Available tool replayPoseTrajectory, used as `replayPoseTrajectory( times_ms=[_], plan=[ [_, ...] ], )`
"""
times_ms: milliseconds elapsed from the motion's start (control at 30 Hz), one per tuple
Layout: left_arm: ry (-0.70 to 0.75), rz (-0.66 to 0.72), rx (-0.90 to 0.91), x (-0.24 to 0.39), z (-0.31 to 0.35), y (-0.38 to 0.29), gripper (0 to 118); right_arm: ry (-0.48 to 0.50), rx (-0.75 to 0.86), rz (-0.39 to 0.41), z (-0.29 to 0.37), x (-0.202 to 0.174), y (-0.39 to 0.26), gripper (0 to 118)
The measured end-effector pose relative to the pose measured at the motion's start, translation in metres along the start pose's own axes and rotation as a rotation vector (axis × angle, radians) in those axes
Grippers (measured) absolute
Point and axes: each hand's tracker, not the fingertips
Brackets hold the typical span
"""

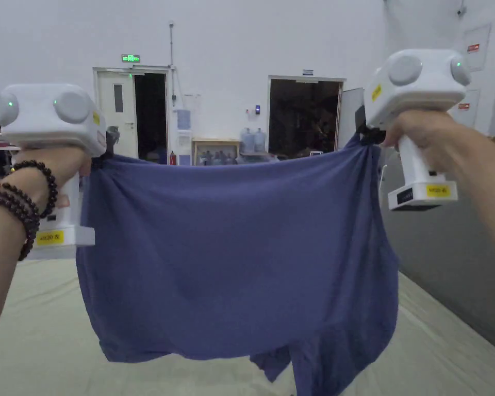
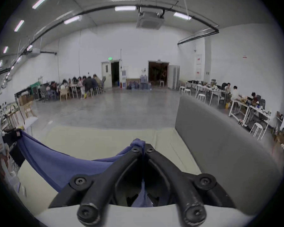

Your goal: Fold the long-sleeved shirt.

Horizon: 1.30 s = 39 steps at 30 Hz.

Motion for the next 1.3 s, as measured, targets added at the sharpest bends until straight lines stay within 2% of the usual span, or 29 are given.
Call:
replayPoseTrajectory(
  times_ms=[133, 267, 333, 467, 667, 767, 933, 1100, 1167, 1300],
  plan=[
    [-0.012, 0.011, -0.076, -0.010, -0.033, -0.059, 0, 0.023, -0.085, -0.019, -0.037, 0.000, -0.072, 0],
    [-0.026, -0.014, -0.113, -0.014, -0.034, -0.099, 0, 0.030, -0.158, -0.054, -0.059, 0.006, -0.115, 0],
    [-0.036, -0.015, -0.135, -0.020, -0.030, -0.108, 0, 0.034, -0.174, -0.086, -0.055, 0.011, -0.128, 0],
    [-0.066, -0.017, -0.131, -0.032, -0.001, -0.121, 0, 0.048, -0.153, -0.069, -0.018, 0.018, -0.139, 0],
    [-0.123, -0.044, -0.116, -0.043, 0.070, -0.156, 0, 0.074, -0.113, -0.006, 0.074, 0.036, -0.170, 0],
    [-0.159, -0.094, -0.128, -0.044, 0.112, -0.197, 0, 0.069, -0.144, 0.052, 0.118, 0.042, -0.216, 0],
    [-0.226, -0.125, -0.289, -0.055, 0.176, -0.308, 0, 0.125, -0.302, 0.123, 0.164, 0.063, -0.336, 0],
    [-0.187, -0.190, -0.426, -0.072, 0.227, -0.421, 0, 0.198, -0.504, 0.191, 0.207, 0.076, -0.467, 0],
    [-0.206, -0.177, -0.504, -0.081, 0.242, -0.459, 0, 0.229, -0.602, 0.235, 0.222, 0.078, -0.515, 0],
    [-0.192, -0.168, -0.578, -0.092, 0.255, -0.498, 0, 0.279, -0.756, 0.273, 0.226, 0.082, -0.565, 0]
  ],
)
